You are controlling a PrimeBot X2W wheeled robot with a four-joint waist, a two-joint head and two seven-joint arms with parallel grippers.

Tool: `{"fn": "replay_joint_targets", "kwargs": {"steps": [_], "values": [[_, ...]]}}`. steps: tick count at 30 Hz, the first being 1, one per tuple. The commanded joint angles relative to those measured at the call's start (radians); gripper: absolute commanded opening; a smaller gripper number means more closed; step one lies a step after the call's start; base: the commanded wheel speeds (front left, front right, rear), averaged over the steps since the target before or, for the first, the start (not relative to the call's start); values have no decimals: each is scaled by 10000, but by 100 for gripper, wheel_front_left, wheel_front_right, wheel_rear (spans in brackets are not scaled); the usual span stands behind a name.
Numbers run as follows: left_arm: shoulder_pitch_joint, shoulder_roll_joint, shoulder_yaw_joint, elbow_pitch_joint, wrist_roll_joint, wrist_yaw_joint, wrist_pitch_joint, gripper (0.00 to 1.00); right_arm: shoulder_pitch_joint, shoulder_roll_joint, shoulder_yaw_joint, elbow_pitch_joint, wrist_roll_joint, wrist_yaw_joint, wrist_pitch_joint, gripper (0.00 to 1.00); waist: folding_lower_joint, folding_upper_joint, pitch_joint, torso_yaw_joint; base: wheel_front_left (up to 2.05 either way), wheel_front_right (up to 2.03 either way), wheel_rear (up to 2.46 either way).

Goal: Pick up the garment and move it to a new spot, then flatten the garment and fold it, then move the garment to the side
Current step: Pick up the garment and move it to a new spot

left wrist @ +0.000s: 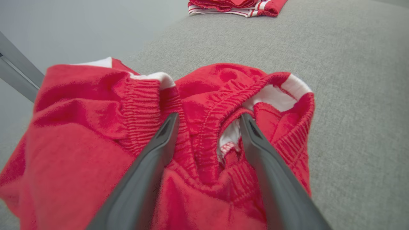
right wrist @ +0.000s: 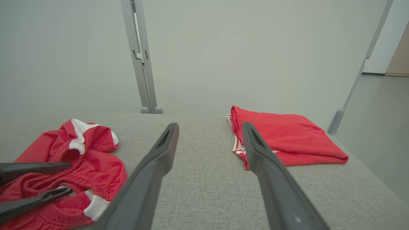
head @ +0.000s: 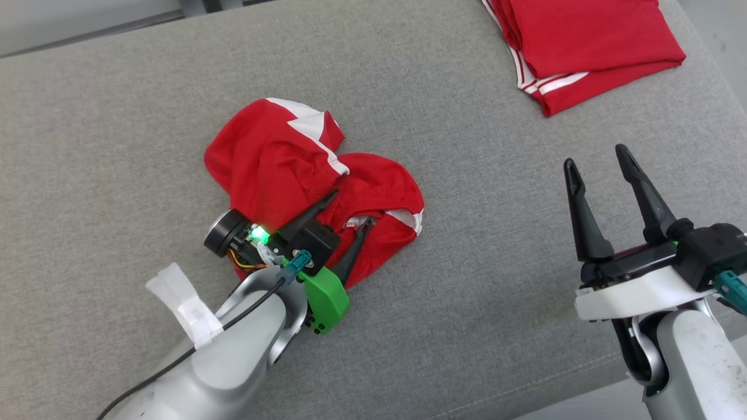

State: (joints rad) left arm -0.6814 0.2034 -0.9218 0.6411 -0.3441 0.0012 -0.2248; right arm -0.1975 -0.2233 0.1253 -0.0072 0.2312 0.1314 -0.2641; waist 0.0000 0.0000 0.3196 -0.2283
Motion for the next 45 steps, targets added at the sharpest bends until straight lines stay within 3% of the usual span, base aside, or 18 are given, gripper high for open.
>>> {"fn": "replay_joint_targets", "kwargs": {"steps": [1,4,9,16,20,25,31,37,45], "values": [[226,-39,104,-35,-129,101,-121,100,145,14,62,56,-2,-17,1,100,0,0,-352,204,0,0,0],[640,-144,435,-440,-465,247,-318,100,350,37,222,175,39,-17,1,100,0,0,-837,450,0,0,0],[1752,35,1206,-1600,-851,874,-402,100,691,110,462,345,78,-17,1,100,0,0,-1593,950,0,0,0],[4424,94,3211,-4133,-797,2239,-400,100,1469,260,431,612,116,-17,1,100,0,0,-2832,1647,0,0,0],[5982,-253,4557,-5353,-415,2680,-400,100,1934,399,395,625,80,-17,1,100,0,0,-3217,1921,0,0,0],[7477,-770,5908,-6436,309,2272,-400,100,2401,536,555,676,8,-17,1,100,0,0,-3573,2069,0,0,0],[8839,-1327,7344,-7276,1006,1130,-402,100,2907,668,731,620,-117,-17,1,100,0,0,-3917,2026,0,0,0],[9491,-1503,7963,-7211,1373,271,-401,100,3206,772,941,792,-176,-17,1,100,0,0,-4027,1918,0,0,0],[9494,-1522,7759,-7082,1630,232,-403,100,3195,859,968,875,-104,-17,1,100,0,0,-4019,1962,0,0,0]]}}
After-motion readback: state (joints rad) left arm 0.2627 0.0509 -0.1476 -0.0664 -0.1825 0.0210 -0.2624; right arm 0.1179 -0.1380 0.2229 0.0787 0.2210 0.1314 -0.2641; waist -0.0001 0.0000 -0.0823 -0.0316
